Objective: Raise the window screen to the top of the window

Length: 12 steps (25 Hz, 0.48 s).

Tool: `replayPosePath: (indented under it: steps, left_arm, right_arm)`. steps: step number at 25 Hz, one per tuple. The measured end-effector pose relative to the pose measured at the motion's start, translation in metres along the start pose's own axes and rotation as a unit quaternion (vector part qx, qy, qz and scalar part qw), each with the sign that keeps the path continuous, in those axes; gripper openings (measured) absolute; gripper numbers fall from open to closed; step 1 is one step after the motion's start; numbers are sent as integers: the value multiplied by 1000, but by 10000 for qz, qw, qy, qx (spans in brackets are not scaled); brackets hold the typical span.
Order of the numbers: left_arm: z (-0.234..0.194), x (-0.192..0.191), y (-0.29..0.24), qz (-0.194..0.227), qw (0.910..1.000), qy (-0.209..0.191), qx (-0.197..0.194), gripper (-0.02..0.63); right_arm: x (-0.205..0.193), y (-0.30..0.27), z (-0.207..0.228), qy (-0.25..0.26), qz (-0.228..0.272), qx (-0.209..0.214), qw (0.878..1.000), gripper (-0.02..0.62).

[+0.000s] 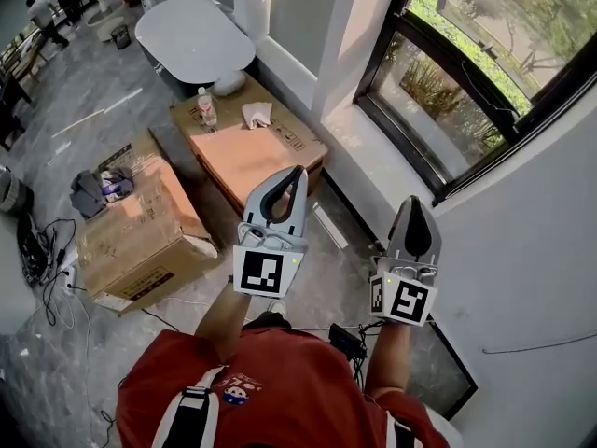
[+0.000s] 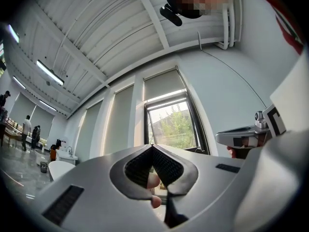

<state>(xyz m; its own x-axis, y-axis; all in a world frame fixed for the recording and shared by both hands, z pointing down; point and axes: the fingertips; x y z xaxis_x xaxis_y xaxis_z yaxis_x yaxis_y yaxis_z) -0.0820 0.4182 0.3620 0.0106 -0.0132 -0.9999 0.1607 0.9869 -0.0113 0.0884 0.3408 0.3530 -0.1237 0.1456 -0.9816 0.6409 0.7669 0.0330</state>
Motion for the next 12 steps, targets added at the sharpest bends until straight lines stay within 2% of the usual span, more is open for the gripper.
replayPosePath:
  steps: [5,12]
  left_arm:
    - [-20,0,-26,-1,9999,22,-120,6]
    - [-25,-3,-52,-8,9996,54,-261,6]
  right_arm:
    - [0,-31,-5,28,-51,-112,9999,9]
    - [-3,-51,0,-1,-58,-226,9997,9]
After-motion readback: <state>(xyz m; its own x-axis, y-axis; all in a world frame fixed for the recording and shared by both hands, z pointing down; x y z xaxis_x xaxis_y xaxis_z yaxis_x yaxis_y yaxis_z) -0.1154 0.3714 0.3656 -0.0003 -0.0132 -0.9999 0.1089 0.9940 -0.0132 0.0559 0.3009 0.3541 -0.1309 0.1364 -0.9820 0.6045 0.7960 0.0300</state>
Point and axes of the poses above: the fingertips, and each gripper's own axes: y backward along the fingers, z to its right, x out of its top, and after that the axes turned 15 degrees about -z, right-handed
